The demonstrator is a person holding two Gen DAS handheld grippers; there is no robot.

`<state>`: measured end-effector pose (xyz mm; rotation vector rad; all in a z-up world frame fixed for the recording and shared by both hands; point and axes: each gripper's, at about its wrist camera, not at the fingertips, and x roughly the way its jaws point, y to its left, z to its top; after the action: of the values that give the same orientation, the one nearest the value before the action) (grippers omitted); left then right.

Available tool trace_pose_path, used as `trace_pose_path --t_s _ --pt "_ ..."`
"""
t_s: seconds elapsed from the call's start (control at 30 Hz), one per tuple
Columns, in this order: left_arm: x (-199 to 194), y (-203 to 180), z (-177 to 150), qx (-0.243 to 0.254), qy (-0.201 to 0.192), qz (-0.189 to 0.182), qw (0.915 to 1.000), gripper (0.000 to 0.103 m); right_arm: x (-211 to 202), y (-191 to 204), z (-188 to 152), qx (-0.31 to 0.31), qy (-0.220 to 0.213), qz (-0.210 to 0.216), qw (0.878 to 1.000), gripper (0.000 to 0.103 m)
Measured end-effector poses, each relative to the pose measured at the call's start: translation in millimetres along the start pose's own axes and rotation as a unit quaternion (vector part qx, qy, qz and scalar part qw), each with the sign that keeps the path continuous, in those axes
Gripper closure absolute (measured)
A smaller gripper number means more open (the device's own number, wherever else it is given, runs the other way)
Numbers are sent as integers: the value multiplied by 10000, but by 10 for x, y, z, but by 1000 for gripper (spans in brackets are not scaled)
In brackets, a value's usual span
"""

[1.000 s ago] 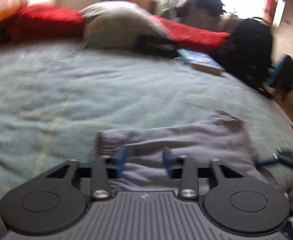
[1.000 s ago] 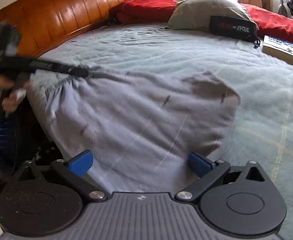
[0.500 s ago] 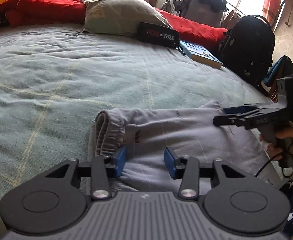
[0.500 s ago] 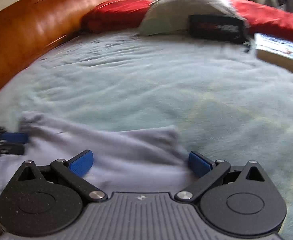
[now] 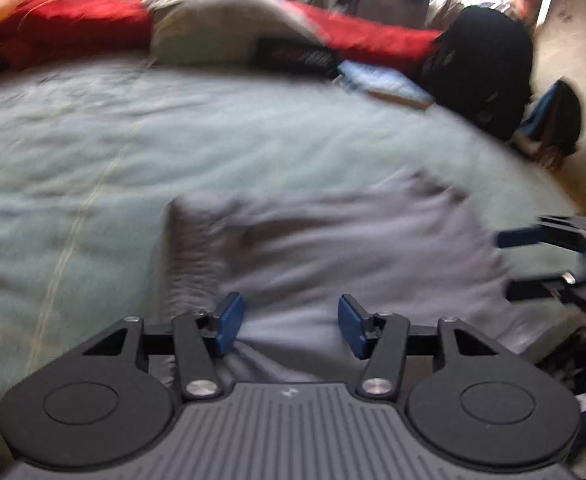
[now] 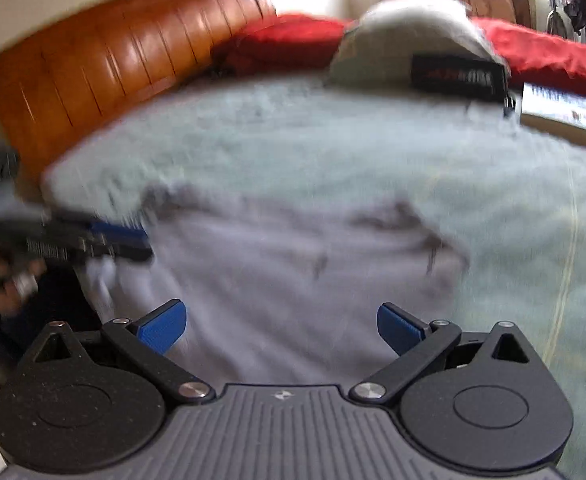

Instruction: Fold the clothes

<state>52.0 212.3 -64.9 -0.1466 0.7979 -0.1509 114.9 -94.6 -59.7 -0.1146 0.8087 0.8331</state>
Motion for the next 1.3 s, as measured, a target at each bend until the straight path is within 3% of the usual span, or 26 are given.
trace_pose_path --t_s 0.03,0.17,0.3,0.43,0.5,0.6,0.67,0.9,1.3 --pt "-24 0 -28 18 -25 45 10000 50 51 9 -79 -16 128 -119 9998 0" --pt "-243 -262 -11 438 -189 167 9987 44 39 99 -229 -315 -14 -383 9988 0" --pt "-270 -611 15 952 -369 -201 9946 40 42 147 -244 -342 -9 -531 9980 0" --pt "-35 -847 132 1072 -348 -538 9922 39 55 182 -290 -451 -34 -667 9967 0" --pt "155 -873 196 996 -316 -676 9922 39 46 212 -313 -479 -43 -704 9964 0" --pt "535 -794 254 686 3 -547 9961 39 12 224 -335 -455 -80 -676 9966 0" --pt "598 -743 258 533 -34 -579 9969 39 -9 227 -341 -435 -104 -643 9969 0" --pt "361 -773 215 238 163 -752 9967 37 -131 203 -349 -173 -242 -475 9984 0" --pt "67 -877 153 -47 417 -1037 9937 35 -195 252 -375 -249 -304 -563 9976 0"
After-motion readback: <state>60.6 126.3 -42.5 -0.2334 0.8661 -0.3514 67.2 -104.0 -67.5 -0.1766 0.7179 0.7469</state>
